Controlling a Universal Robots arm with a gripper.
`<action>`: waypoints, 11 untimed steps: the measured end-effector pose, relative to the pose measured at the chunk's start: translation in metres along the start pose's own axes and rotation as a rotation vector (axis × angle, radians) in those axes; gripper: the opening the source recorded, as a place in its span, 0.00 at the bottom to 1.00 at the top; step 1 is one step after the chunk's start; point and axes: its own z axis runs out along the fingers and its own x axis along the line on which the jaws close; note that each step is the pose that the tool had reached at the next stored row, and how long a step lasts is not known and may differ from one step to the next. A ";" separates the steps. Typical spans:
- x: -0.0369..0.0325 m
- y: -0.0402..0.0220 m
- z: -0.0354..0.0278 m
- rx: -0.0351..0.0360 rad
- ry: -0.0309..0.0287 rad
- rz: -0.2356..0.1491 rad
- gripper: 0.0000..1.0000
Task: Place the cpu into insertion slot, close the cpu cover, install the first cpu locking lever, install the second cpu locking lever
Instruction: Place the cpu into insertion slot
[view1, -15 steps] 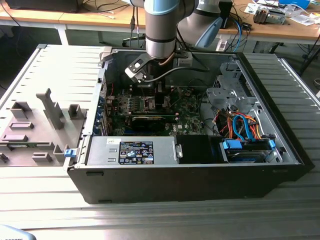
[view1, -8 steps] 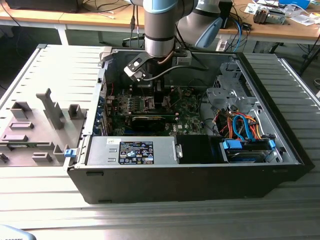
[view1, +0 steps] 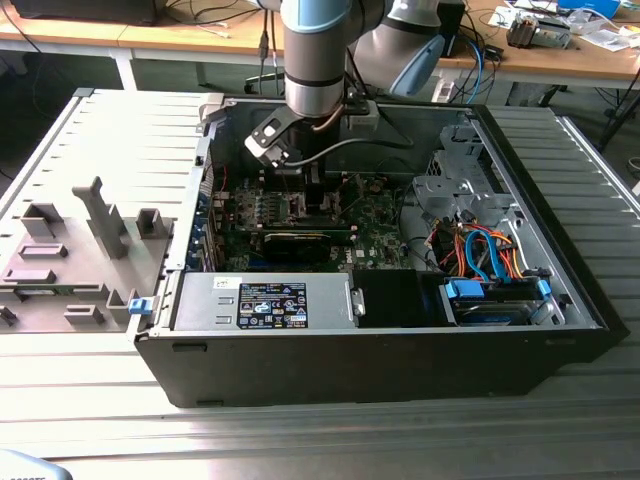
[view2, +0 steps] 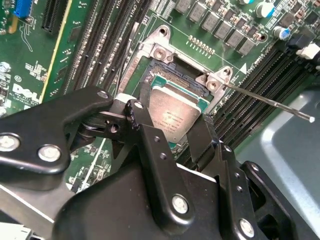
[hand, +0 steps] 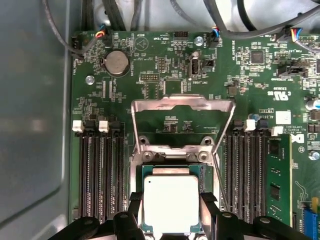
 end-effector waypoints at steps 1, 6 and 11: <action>-0.0003 -0.0007 0.0002 0.0001 0.0002 -0.002 0.54; -0.0034 -0.0011 0.0016 -0.0001 0.0009 -0.002 0.54; -0.0044 -0.0013 0.0043 0.0001 0.0006 0.000 0.54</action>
